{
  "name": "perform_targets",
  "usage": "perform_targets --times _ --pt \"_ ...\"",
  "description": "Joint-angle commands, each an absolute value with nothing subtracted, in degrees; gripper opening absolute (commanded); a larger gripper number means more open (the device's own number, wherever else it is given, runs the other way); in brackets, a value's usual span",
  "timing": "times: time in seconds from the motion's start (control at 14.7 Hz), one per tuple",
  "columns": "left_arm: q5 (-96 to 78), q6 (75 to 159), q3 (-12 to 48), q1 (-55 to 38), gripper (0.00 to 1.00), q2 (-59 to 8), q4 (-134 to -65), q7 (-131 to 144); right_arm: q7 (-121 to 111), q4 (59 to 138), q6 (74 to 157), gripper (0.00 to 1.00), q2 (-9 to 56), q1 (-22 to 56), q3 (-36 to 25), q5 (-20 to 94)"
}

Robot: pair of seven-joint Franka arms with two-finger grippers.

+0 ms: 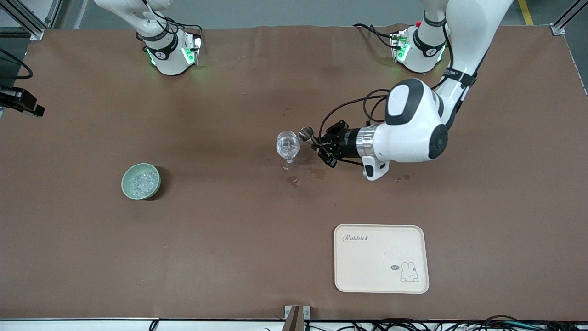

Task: Pour wine and add ice with both arms
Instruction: 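Carry the jigger over the wine glass with the left gripper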

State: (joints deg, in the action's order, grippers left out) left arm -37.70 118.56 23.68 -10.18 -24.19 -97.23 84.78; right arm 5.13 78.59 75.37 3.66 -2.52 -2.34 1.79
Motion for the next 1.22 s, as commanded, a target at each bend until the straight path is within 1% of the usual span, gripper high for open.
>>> perform_targets --times 0.0,0.34,0.68,1.15 --pt "-32.71 119.79 23.12 -13.26 0.01 -22.76 -97.74 90.60 6.06 77.70 74.88 0.00 3.95 -4.31 0.09 1.85" --pt "-17.77 119.79 23.29 -17.31 0.01 -23.38 -94.58 105.19 6.06 77.70 74.88 0.01 4.04 -3.78 0.09 2.37" --pt "-6.97 119.71 23.29 -20.21 0.01 -23.29 -94.22 113.27 6.07 77.70 74.88 0.01 3.96 -3.87 0.09 2.46" --pt "3.06 119.71 23.12 -24.17 0.01 -23.47 -94.13 119.79 6.15 77.70 74.88 0.01 3.96 -3.87 0.09 2.55"
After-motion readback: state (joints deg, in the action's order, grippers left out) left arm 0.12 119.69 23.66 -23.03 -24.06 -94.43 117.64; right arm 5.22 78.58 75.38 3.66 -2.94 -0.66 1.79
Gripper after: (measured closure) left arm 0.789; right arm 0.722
